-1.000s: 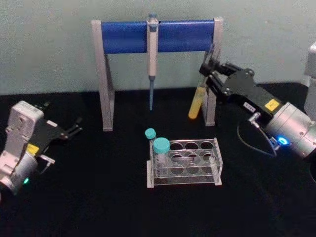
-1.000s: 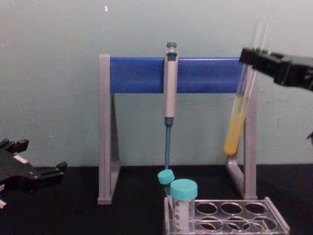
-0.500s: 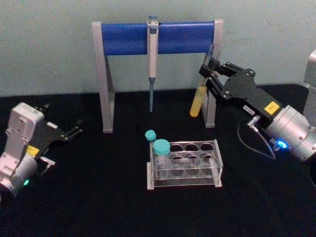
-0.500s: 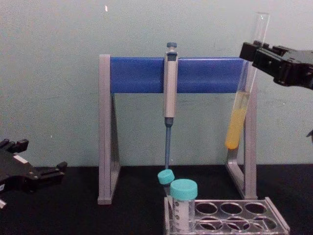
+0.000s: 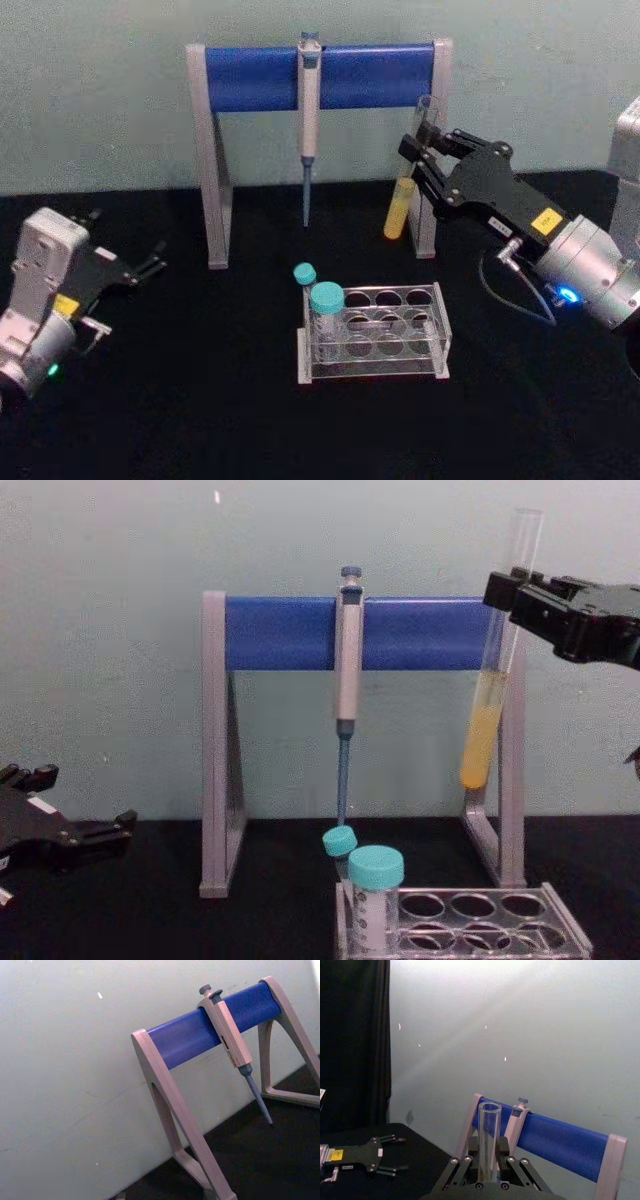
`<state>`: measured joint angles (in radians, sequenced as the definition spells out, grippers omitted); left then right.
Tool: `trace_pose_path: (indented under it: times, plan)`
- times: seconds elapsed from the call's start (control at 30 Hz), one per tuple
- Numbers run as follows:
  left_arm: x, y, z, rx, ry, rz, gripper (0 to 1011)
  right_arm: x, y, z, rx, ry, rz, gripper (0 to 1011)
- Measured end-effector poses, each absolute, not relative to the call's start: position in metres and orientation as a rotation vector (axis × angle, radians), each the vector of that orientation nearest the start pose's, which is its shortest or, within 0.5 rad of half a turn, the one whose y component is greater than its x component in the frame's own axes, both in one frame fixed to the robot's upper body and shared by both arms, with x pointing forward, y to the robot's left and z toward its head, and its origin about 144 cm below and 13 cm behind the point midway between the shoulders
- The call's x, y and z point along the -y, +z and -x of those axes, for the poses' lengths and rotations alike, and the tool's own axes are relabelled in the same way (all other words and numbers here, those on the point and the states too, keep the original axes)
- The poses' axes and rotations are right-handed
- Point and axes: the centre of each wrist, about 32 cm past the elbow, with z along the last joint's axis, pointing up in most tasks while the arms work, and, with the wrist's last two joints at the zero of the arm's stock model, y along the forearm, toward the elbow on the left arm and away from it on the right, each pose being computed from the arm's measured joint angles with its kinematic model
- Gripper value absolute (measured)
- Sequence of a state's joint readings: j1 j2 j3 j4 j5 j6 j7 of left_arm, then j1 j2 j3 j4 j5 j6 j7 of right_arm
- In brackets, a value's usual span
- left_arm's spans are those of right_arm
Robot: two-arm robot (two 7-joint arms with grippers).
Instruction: Pick up the test tube from the test tube rack, shake it, then place it back into the test tube rack.
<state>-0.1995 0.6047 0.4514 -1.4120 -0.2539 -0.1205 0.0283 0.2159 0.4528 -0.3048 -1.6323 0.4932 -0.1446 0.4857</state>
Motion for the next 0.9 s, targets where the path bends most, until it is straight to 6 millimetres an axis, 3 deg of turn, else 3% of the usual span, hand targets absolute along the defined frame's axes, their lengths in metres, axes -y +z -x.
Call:
trace_pose_path:
  times: [0.43, 0.7, 0.9]
  plan:
    - [-0.31, 1.14, -0.489, 0.285, 1.248, -0.304, 1001, 0.268, 1.225, -0.502, 0.189, -0.638, -0.192, 229]
    - [-0.31, 1.14, -0.489, 0.285, 1.248, -0.304, 1001, 0.293, 1.233, -0.499, 0.133, -0.537, -0.129, 229]
    - [-0.31, 1.14, -0.489, 0.285, 1.248, -0.305, 1001, 0.313, 1.239, -0.493, 0.165, -0.557, -0.024, 229]
